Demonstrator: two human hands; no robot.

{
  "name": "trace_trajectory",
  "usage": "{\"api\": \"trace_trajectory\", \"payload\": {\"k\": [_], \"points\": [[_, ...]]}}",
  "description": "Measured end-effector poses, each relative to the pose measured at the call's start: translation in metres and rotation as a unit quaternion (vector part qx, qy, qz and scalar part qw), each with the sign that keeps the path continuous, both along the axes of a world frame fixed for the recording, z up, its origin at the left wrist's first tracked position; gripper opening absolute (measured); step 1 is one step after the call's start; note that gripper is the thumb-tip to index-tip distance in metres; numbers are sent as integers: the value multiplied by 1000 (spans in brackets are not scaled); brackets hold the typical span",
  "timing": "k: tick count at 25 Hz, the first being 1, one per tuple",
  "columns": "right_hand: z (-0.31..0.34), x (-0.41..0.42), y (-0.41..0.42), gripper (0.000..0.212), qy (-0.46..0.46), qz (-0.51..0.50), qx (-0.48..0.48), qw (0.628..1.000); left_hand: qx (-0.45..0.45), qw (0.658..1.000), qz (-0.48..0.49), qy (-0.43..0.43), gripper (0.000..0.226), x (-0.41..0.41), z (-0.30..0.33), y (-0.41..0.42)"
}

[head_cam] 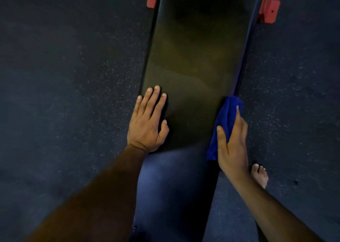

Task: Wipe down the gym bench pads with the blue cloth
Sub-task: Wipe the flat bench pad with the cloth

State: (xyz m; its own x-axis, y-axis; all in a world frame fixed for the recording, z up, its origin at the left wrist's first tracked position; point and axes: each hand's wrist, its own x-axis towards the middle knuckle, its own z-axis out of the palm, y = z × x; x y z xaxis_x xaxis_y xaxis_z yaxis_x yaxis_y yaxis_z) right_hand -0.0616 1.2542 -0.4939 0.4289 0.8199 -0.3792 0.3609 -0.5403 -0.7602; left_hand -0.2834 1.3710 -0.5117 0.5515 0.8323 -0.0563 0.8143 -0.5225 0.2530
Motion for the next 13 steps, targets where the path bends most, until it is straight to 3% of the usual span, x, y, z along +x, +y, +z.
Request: {"api": "trace_trajectory", "payload": {"k": [6, 8, 11, 13], "points": [[14, 13, 24, 64, -24, -18, -19, 999, -3, 1000, -3, -12, 69, 3, 3, 2], [27, 27, 31, 61, -92, -8, 11, 996, -5, 1000, -5, -29, 70, 0, 1, 1], [53, 51, 67, 60, -208, -17, 128, 970, -4, 999, -6, -45, 71, -2, 5, -1], [51, 50, 99, 58, -280, 70, 117, 950, -16, 999, 2, -36, 71, -2, 9, -3]]}}
